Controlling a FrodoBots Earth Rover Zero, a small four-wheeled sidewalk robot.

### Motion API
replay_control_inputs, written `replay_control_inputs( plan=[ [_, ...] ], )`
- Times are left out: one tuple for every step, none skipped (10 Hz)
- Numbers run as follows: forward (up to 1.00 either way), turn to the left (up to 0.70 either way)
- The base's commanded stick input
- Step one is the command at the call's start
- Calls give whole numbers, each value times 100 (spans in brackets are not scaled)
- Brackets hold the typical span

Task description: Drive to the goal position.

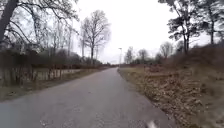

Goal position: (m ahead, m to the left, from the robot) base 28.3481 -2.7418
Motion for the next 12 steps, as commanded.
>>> replay_control_inputs(
  plan=[
    [85, 0],
    [85, 0],
    [85, 0],
    [85, 0],
    [85, 0],
    [85, 0],
    [85, 0],
    [85, 0],
    [85, -3],
    [85, -17],
    [85, -34],
    [85, -34]
  ],
)
